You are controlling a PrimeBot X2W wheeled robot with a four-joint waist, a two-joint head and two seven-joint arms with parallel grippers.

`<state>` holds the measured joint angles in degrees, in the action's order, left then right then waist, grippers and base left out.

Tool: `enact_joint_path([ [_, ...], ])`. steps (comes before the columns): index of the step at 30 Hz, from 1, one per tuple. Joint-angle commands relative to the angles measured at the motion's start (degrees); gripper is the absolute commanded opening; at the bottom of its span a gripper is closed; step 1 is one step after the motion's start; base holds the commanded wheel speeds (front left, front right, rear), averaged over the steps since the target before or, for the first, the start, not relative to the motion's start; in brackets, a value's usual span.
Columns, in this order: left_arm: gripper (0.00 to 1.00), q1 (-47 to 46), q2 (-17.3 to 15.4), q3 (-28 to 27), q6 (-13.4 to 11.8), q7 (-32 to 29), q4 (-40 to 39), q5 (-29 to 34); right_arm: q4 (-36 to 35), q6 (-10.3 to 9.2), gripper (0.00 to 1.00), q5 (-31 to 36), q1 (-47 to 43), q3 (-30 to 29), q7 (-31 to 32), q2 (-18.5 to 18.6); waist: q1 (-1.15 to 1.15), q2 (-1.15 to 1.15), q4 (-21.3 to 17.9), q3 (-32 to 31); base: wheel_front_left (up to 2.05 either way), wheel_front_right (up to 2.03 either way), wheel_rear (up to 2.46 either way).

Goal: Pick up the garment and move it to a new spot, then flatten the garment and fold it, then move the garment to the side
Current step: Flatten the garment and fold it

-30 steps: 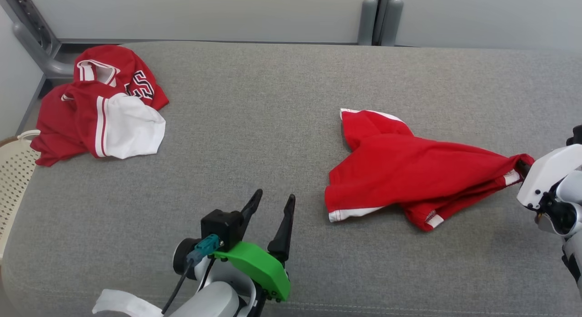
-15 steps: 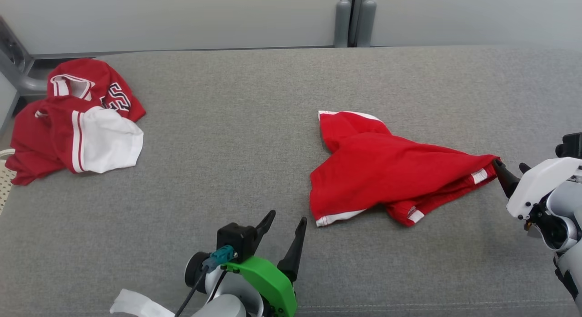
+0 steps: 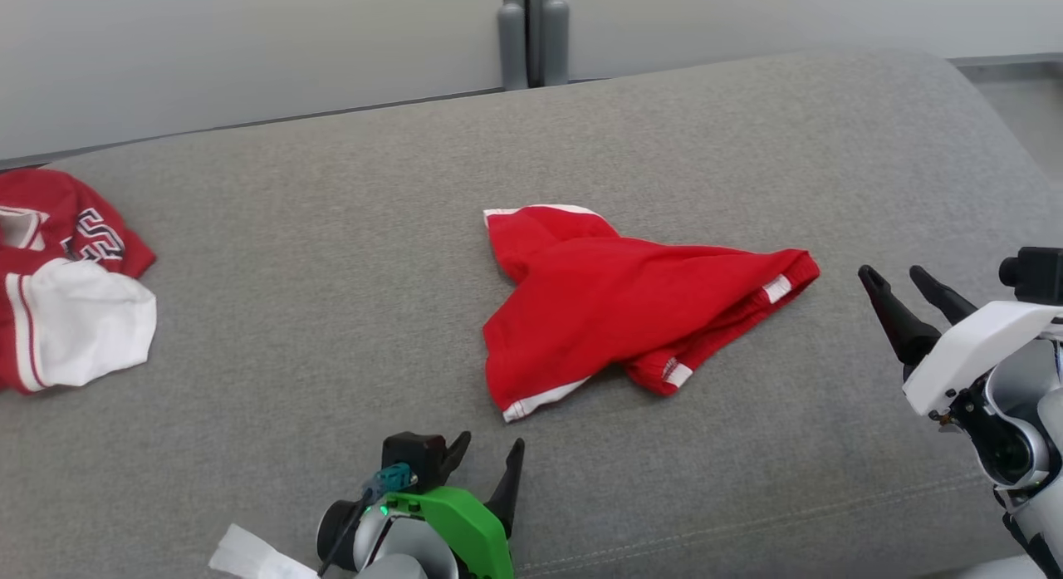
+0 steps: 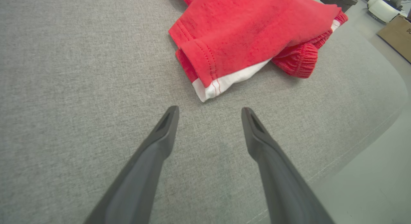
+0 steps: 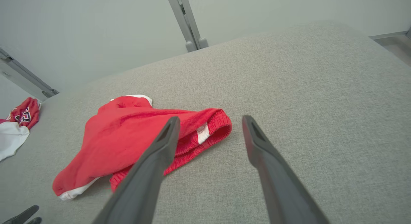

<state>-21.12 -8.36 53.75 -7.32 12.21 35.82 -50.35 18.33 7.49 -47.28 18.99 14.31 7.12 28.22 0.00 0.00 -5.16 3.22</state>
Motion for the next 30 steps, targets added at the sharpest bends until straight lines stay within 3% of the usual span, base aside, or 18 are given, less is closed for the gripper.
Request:
enact_joint_path([
  [1, 1.0, -0.92, -0.13, -0.26, 0.26, 0.29, 0.59, -0.32, -0.59, 0.0, 1.0, -0.12, -0.8, 0.04, -0.47, -0.01, 0.0, 0.0, -2.95, 1.01, 0.0, 0.0, 0.0],
  [17, 1.0, -6.01, 2.63, -2.81, 4.04, 2.65, 13.33, 0.21, -12.35, 0.0, 1.0, 0.91, -6.48, -3.38, -1.84, -2.92, 0.0, 0.0, -8.75, 3.29, 0.0, 0.0, 0.0],
  [19, 0.62, -6.51, 2.97, -2.46, 4.5, 2.83, 13.75, 1.05, -12.78, 0.0, 1.0, 1.2, -7.02, -3.87, -1.74, -3.41, 0.0, 0.0, -8.93, 3.34, 0.0, 0.0, 0.0],
  [21, 0.15, -6.78, 3.28, -2.32, 4.82, 2.92, 13.91, 1.69, -13.04, 0.0, 1.0, 1.38, -7.32, -4.52, -1.66, -3.86, 0.0, 0.0, -8.97, 3.31, 0.0, 0.0, 0.0],
  [22, 0.0, -6.97, 3.39, -2.28, 4.92, 2.97, 13.74, 2.2, -13.21, 0.0, 1.0, 1.57, -7.5, -4.8, -1.63, -4.05, 0.0, 0.0, -8.9, 3.27, 0.0, 0.0, 0.0],
  [30, 0.0, -5.67, 1.57, -7.15, 3.93, 2.97, 5.33, 6.56, -13.93, 0.0, 1.0, 2.26, -9.57, -6.16, -1.59, -5.62, 0.0, 0.0, -6.78, 2.57, 0.0, 0.0, 0.0],
])
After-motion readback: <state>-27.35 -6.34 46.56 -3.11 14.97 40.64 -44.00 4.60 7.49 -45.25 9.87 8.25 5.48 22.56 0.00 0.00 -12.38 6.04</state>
